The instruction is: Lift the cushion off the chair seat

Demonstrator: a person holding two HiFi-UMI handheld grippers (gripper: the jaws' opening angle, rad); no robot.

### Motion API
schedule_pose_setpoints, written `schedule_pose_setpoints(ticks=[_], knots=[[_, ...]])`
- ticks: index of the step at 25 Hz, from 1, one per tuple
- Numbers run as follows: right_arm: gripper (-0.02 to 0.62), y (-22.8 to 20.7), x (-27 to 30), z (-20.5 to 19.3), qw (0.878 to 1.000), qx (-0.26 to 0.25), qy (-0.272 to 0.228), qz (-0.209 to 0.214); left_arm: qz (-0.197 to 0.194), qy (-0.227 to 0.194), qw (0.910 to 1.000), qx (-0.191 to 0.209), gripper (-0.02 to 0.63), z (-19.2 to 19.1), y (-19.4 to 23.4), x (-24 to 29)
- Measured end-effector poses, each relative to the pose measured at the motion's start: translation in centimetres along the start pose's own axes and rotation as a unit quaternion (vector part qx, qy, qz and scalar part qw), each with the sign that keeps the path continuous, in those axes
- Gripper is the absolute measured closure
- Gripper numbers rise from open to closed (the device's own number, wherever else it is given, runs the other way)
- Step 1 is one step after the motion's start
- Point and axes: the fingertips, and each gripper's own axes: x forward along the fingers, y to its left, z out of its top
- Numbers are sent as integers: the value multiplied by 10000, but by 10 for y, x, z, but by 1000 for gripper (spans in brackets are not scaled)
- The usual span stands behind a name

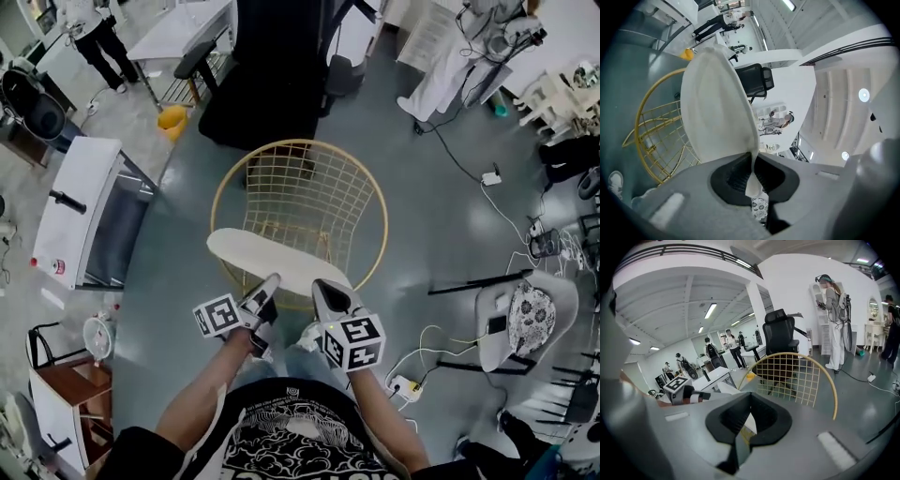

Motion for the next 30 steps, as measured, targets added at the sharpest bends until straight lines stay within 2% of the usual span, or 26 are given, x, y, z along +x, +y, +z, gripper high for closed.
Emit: schedule_pose_setpoints(ticks=[7,8,11,16,18,22,26,30], knots=[[595,12,-17,52,9979,-134,-621,155,-286,-386,9978,448,581,20,-64,1],[595,14,-20,57,9973,-150,-699,174,-326,-446,9974,461,581,21,-73,1],[597,18,-25,67,9957,-218,-878,221,-759,-659,9947,227,581,23,-106,5],[597,20,-30,78,9932,-432,-1069,143,-876,-793,9924,347,580,27,-132,11],[597,20,-32,82,9924,-459,-1132,118,-944,-814,9918,294,580,25,-139,13],[596,17,-35,87,9913,-459,-1236,56,-887,-749,9913,622,580,25,-137,17],[597,12,-35,89,9909,-426,-1274,-7,-967,-710,9924,290,580,20,-142,22],[596,10,-34,90,9910,-400,-1278,-20,-949,-665,9927,342,580,20,-142,26]])
